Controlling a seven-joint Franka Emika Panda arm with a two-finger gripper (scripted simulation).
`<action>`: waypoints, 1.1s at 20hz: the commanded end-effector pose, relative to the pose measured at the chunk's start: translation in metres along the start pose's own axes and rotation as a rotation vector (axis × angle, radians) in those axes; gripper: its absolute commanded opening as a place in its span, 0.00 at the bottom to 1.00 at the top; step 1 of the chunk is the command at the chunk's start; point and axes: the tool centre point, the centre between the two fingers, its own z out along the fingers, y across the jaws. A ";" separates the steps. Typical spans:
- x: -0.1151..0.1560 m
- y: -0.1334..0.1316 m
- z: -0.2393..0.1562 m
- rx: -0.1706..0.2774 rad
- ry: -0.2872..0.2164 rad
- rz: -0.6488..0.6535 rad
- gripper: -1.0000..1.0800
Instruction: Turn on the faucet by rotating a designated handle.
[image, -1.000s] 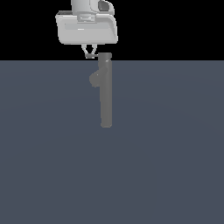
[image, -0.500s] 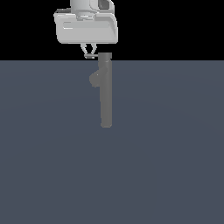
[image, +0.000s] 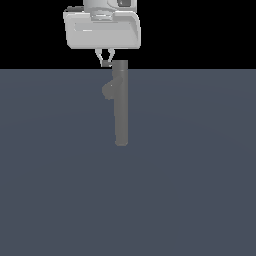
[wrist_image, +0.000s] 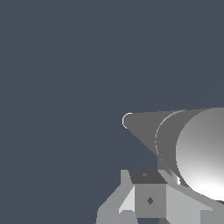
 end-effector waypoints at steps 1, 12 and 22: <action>-0.019 -0.002 0.000 -0.003 -0.022 -0.008 0.00; -0.029 0.033 0.000 -0.002 -0.019 -0.008 0.00; -0.021 0.058 0.000 0.000 -0.019 -0.024 0.00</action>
